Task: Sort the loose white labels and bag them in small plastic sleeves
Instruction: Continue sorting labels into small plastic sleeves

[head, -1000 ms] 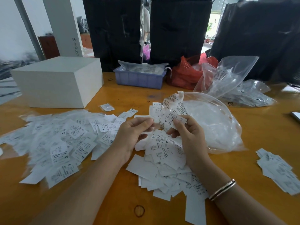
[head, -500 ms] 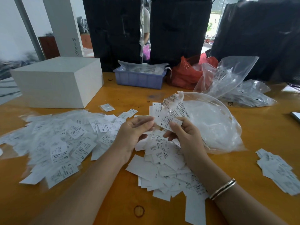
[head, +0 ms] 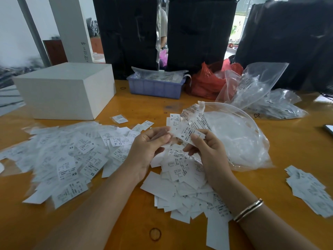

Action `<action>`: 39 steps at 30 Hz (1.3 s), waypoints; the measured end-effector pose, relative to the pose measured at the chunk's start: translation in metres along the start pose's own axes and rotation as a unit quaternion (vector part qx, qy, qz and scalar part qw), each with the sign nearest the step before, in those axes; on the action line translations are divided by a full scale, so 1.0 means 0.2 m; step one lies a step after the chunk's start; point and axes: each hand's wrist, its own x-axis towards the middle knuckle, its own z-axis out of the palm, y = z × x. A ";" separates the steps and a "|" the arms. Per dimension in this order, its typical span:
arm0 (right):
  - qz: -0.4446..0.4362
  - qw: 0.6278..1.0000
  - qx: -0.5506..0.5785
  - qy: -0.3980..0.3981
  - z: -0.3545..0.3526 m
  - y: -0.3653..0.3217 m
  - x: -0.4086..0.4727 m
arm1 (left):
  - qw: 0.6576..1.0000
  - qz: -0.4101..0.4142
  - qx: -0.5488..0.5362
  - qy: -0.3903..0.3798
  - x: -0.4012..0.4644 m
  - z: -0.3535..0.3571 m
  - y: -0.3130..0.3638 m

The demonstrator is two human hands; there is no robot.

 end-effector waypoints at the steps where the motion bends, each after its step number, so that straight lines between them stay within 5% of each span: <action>1: 0.000 1.000 -0.004 0.001 0.00 0.00 0.00 | 1.000 0.000 -0.005 -0.001 0.00 0.00 0.00; 28: 0.019 1.000 0.003 -0.025 0.00 0.00 0.00 | 0.999 0.038 -0.003 -0.024 0.01 -0.01 -0.02; 39: -0.030 0.966 -0.253 -0.048 0.03 0.01 0.01 | 0.992 0.061 0.105 -0.026 0.01 0.00 -0.03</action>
